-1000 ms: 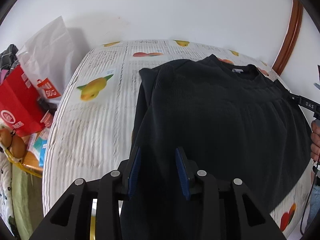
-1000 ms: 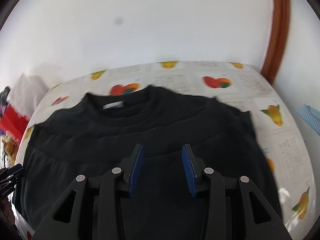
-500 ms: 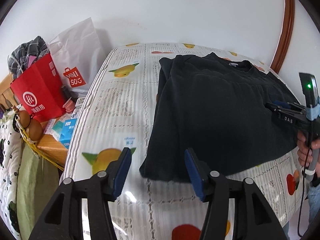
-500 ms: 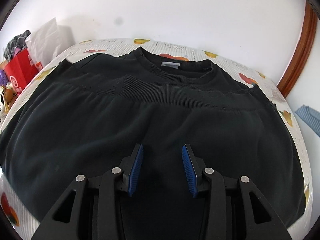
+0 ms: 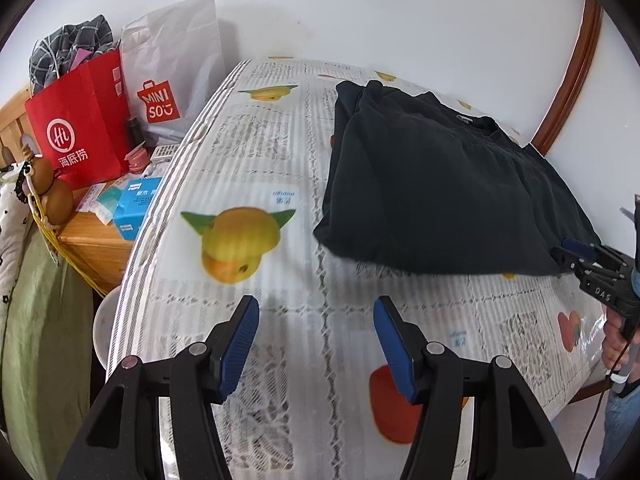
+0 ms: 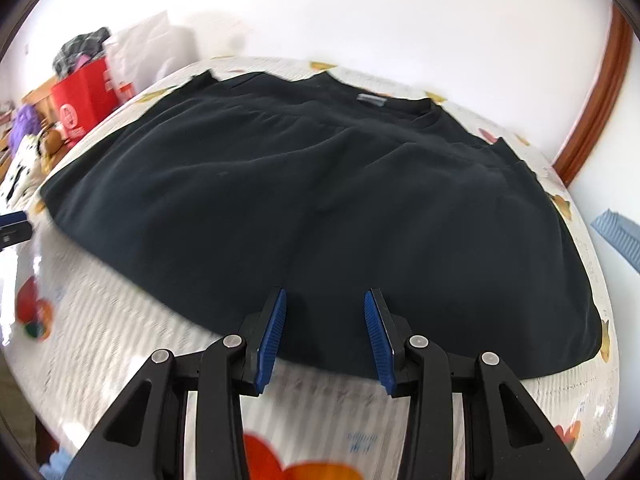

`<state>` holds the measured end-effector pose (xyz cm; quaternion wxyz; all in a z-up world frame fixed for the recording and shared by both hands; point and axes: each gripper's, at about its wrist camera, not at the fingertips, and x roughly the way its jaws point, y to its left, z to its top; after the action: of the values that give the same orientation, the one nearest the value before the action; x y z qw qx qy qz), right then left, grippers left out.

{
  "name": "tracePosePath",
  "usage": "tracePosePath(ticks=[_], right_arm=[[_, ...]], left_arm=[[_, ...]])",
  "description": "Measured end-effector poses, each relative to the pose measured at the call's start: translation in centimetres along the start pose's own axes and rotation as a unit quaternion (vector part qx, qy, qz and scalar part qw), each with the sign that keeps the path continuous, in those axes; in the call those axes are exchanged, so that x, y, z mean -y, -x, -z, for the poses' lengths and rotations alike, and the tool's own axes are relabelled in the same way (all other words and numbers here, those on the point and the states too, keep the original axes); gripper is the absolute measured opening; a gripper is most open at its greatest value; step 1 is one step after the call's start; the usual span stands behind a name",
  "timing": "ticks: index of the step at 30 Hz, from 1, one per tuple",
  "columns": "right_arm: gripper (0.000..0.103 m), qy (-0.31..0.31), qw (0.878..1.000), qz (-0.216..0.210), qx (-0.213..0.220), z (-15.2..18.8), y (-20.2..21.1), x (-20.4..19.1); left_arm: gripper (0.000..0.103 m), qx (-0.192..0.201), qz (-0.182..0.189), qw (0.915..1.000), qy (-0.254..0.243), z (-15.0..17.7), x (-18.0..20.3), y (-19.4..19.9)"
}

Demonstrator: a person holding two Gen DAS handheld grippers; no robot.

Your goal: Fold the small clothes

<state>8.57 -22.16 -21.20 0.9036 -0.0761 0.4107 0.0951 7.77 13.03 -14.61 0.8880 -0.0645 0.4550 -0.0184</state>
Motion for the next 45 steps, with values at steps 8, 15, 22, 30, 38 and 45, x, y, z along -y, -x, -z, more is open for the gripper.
tracePosePath(ticks=[8, 15, 22, 30, 38, 45], right_arm=[[0.042, 0.053, 0.996, -0.065, 0.039, -3.2, 1.1, -8.1], [0.048, 0.179, 0.974, -0.128, 0.053, -4.4, 0.2, -19.3], [0.054, 0.226, 0.968, -0.099, 0.054, -5.0, -2.1, -23.8], [0.013, 0.188, 0.977, -0.081, 0.06, -7.5, -3.7, -24.0], [0.01, 0.046, 0.979, -0.143, 0.136, -12.6, 1.2, -16.6], [0.009, -0.078, 0.966, -0.129, 0.208, -12.8, 4.2, -6.0]], left_arm=[[0.059, -0.008, -0.002, 0.9999, 0.012, 1.3, -2.1, 0.6], [0.059, -0.012, 0.01, 0.9993, 0.034, 1.8, -5.0, 1.8], [0.06, -0.009, 0.023, 0.9989, 0.04, 1.9, -6.1, 1.7], [0.06, 0.005, 0.022, 0.9995, 0.02, 1.0, -5.0, 1.2], [0.06, 0.001, 0.008, 0.9998, -0.018, -0.3, -1.5, -0.5], [0.06, -0.003, 0.001, 0.9983, -0.058, -1.2, 2.5, -2.2]])
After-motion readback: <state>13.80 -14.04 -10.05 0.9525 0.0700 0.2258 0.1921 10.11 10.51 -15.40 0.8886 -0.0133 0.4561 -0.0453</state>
